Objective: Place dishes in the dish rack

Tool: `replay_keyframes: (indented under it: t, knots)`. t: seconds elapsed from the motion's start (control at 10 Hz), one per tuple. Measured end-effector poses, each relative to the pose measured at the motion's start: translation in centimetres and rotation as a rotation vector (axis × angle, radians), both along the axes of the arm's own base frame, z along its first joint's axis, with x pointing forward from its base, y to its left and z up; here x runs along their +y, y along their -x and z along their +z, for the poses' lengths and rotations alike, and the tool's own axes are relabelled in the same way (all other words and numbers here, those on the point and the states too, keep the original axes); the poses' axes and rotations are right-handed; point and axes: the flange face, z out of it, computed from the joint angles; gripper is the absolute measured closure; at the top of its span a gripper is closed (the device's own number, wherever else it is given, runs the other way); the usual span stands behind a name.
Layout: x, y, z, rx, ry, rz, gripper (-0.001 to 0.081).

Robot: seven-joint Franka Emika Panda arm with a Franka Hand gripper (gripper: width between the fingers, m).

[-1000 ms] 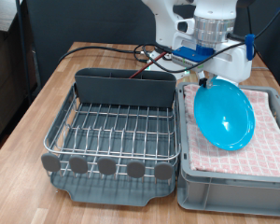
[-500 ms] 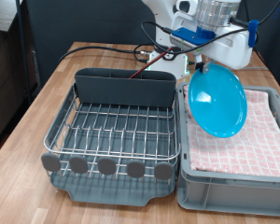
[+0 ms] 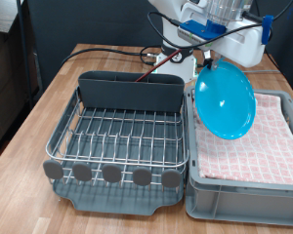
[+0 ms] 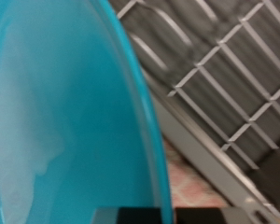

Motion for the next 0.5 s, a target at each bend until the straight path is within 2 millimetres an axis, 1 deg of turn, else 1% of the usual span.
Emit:
replay_keyframes:
  t: [0.1,0.2,0.3,0.5]
  knots:
    - [-0.7,0.4,0.5,0.071,0.072,0.010,0.0783]
    - [-1.8,0.7,1.6,0.136,0.147,0.024,0.0783]
    - [-3.0,0.7,2.8,0.165,0.224,0.073,0.0783]
    - [-6.1,0.2,4.4,0.176,0.318,0.246,0.0783]
